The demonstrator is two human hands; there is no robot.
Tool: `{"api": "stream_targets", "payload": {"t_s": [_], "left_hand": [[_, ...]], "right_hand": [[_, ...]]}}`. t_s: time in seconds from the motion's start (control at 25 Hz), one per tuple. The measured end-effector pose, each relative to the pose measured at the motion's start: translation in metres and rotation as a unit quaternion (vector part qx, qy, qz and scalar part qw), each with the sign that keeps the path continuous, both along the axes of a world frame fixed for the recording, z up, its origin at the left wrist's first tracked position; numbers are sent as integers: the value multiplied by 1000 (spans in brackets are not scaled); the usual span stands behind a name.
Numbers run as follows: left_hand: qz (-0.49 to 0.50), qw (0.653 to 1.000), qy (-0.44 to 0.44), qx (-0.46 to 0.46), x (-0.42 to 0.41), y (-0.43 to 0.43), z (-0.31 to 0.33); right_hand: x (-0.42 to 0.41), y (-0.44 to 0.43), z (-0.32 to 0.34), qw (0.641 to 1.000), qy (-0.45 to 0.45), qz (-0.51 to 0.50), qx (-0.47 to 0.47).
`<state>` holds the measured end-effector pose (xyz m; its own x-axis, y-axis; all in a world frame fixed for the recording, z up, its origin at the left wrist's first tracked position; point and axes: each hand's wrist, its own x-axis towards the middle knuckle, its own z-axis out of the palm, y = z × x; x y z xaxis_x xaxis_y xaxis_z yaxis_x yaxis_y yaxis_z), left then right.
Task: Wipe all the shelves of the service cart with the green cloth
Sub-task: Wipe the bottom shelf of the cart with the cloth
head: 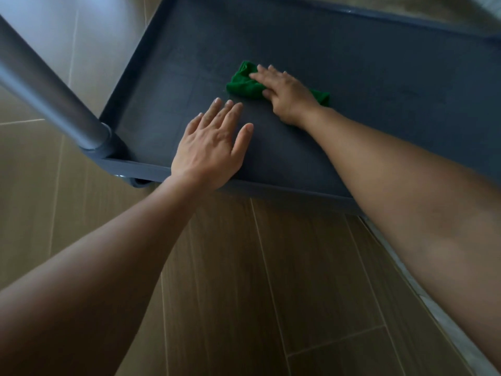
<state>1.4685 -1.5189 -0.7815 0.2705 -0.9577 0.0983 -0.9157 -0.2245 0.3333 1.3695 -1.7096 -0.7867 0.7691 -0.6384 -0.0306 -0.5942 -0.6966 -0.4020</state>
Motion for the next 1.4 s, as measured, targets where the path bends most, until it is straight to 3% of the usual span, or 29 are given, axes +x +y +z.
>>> {"api": "stream_targets", "payload": {"t_s": [0.32, 0.56, 0.68, 0.96, 1.24, 1.4], "left_hand": [[41, 999, 24, -17, 1, 1, 0], [22, 1000, 8, -2, 1, 2, -3], [-3, 1000, -7, 4, 2, 2, -3], [-14, 1000, -5, 0, 1, 1, -1], [1, 1000, 10, -19, -1, 2, 0], [20, 1000, 8, 0, -4, 5, 5]], "right_hand": [[-64, 78, 8, 988, -48, 139, 44], [-94, 91, 12, 971, -25, 214, 100], [-74, 72, 10, 980, -32, 180, 81], [-9, 11, 6, 998, -10, -55, 36], [-55, 76, 14, 995, -41, -12, 94], [-87, 108, 23, 990, 2, -13, 137]]}}
